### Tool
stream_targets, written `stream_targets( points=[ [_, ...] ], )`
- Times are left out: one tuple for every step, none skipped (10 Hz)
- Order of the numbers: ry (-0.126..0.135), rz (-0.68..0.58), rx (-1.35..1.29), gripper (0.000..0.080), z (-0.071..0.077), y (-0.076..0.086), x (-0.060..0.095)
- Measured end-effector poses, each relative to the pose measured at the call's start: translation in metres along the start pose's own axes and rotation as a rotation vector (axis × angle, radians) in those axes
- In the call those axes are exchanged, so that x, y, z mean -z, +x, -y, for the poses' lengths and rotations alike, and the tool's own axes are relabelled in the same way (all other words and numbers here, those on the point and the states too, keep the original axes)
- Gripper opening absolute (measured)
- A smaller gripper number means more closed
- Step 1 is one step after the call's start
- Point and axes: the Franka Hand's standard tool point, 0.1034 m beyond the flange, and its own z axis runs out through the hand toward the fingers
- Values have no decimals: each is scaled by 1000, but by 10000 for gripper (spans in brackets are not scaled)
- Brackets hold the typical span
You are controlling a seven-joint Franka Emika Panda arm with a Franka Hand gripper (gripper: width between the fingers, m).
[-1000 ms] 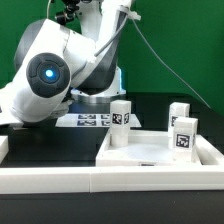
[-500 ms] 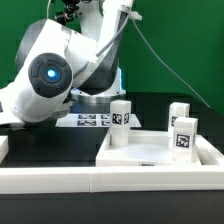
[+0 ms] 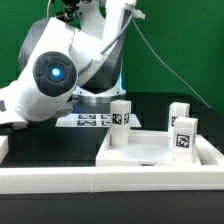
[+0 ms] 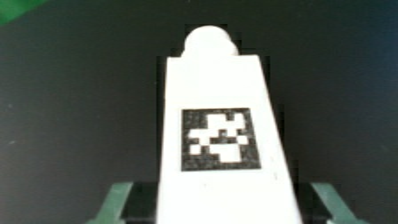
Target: Assemble square table
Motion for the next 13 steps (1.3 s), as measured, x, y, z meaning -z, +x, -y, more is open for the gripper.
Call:
stream_targets(
  points=[
    [10,20,-4,288,5,-8,20],
    [16,32,-11,288,9,-16,41],
    [29,34,-11,288,10,-24,59],
    [37,21,-24,290,5,-30,71],
    [19,-18,-24,290,1,-23,67],
    [21,-14,-22,290,2,-23,64],
    [17,-26,-21,290,1,-22,65],
    [-1,-103,-21,290,-4,-16,71],
    [6,-139,-26,290,-1,-20,80],
    [5,-195,-32,290,-1,-21,96],
    [8,-241,-42,290,-1,-23,110],
    [-5,-274,-39,290,-4,-23,120],
    [-49,-377,-2,290,-13,-22,122]
  ],
)
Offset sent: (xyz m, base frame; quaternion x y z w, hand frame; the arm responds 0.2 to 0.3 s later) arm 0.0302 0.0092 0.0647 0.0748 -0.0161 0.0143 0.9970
